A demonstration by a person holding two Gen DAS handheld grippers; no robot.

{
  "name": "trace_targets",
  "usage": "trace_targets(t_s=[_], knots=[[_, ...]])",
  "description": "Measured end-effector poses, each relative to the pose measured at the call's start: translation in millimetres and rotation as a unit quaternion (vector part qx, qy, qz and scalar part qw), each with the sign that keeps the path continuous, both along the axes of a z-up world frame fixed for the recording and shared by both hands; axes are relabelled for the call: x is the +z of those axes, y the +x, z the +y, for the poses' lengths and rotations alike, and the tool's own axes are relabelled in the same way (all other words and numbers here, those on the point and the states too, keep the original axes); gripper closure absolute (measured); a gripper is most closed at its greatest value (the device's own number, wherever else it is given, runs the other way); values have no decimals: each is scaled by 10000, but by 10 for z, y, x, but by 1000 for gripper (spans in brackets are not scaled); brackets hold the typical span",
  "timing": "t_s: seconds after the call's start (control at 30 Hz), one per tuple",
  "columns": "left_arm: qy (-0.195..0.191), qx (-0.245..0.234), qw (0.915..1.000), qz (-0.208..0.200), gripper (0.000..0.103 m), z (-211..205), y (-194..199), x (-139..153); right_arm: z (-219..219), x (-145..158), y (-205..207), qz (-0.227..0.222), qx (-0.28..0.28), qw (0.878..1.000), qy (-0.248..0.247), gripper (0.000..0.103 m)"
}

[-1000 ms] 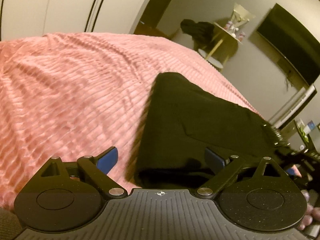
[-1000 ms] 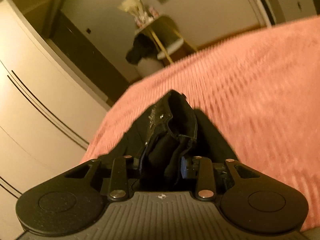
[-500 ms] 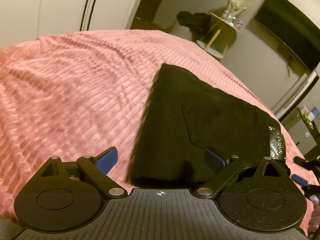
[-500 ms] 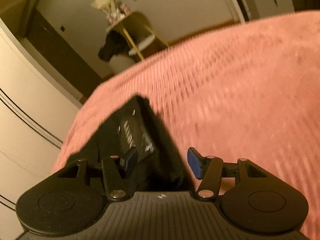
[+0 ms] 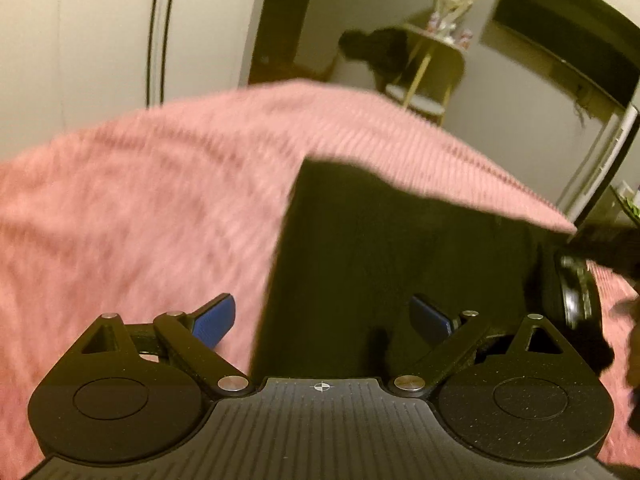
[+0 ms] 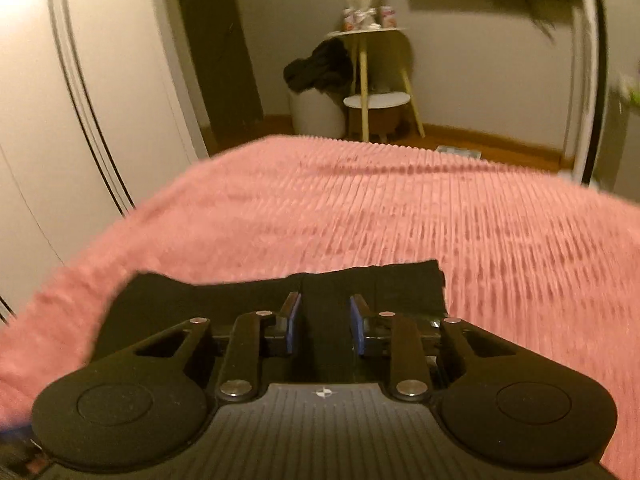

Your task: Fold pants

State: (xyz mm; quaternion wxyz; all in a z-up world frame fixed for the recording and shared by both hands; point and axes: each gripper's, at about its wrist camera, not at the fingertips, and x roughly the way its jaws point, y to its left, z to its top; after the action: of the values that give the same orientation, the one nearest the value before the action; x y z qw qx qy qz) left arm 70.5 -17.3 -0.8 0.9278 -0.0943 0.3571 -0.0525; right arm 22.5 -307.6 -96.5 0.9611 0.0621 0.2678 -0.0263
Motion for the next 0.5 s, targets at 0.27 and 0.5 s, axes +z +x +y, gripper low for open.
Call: trace_targets(t_s=[0.27,0.5], knots=[[476,-386,9981,16,3,-508,809,26,76,-411,93,342,189,9967,-718,81],[1619,-695,9825,613,0,-823,1168,-408,194,-499,107,365,265,9924,-1146,81]])
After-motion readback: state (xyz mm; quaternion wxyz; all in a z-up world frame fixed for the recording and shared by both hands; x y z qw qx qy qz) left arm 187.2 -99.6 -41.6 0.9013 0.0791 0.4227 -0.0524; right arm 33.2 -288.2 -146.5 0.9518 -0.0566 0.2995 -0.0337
